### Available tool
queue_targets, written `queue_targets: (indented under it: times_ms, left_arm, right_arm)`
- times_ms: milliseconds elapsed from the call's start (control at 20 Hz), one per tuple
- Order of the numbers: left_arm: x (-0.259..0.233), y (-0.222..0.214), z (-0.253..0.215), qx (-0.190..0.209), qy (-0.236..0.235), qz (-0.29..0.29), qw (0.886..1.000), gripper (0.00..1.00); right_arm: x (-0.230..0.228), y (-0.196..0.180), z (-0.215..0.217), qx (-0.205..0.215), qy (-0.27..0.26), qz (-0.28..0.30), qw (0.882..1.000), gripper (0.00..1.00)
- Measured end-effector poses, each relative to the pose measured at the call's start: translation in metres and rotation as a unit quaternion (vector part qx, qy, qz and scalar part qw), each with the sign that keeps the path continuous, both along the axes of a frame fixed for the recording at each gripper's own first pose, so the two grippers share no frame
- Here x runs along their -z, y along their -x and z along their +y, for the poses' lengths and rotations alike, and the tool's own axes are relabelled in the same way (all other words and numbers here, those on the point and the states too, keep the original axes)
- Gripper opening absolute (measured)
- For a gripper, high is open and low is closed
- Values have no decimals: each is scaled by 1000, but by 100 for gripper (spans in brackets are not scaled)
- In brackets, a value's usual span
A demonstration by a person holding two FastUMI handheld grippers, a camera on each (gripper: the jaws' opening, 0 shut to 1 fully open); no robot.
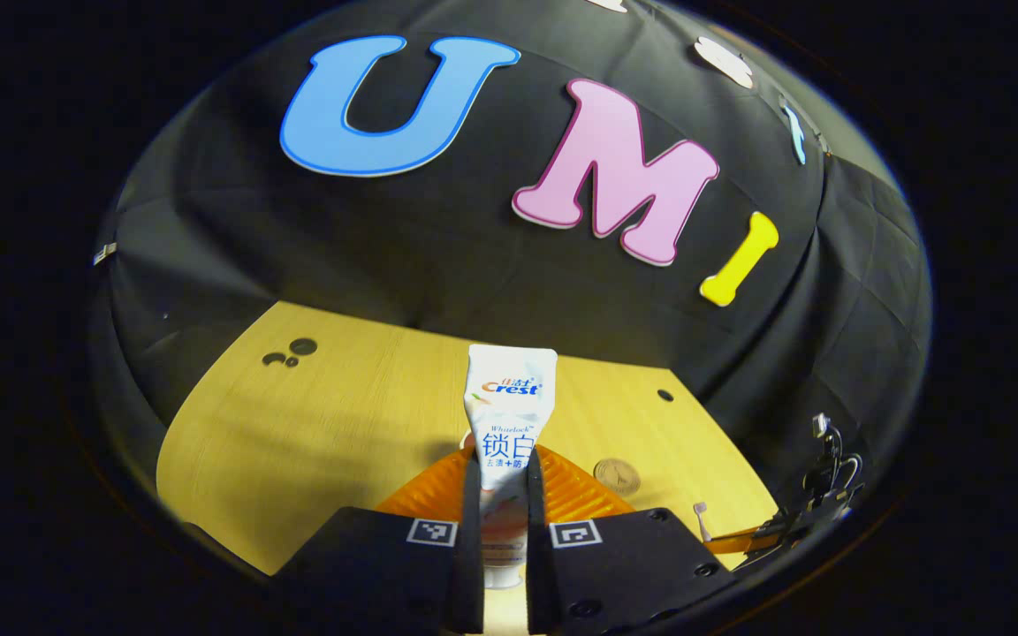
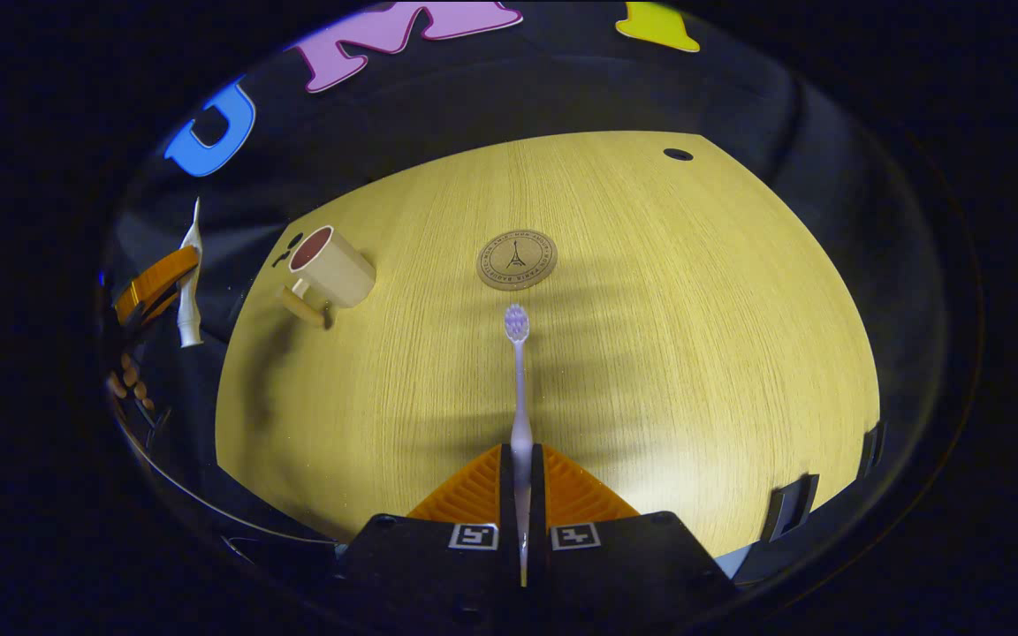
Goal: Put the toothbrush and toothpaste on the desktop into the cup, then pick up the cup and place it on the coaster on the desktop.
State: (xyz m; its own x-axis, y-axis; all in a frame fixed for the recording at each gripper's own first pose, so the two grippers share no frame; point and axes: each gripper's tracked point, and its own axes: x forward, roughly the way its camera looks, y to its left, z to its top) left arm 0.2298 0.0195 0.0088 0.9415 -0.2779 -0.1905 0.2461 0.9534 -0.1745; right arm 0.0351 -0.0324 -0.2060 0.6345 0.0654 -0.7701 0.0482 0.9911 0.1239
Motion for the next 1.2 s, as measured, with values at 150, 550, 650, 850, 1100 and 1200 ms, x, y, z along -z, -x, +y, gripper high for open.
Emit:
queue_targets:
  times_ms: [150,550,650,850,1100,1200]
  left_arm:
    - [-19,-29,-10,18,35,-26,999,23]
    - [0,-113,-28,29,81,-60,994,24]
    - [11,-132,-26,20,66,-64,996,23]
    - [30,-143,-30,17,30,-90,995,23]
    - [64,-139,-35,16,-27,-87,996,25]
    - [73,-140,-33,10,-43,-82,996,26]
  right_arm:
    - [-10,-1,-4,6,-12,-7,1000,7]
    - [-21,-4,-13,6,-20,-22,1000,7]
    - [-20,-3,-12,2,-21,-19,1000,7]
    - [-15,0,-14,-3,-19,-13,1000,7]
    - [-10,-4,-22,2,-24,-9,1000,7]
    - [-11,-7,-25,-3,-20,-11,1000,7]
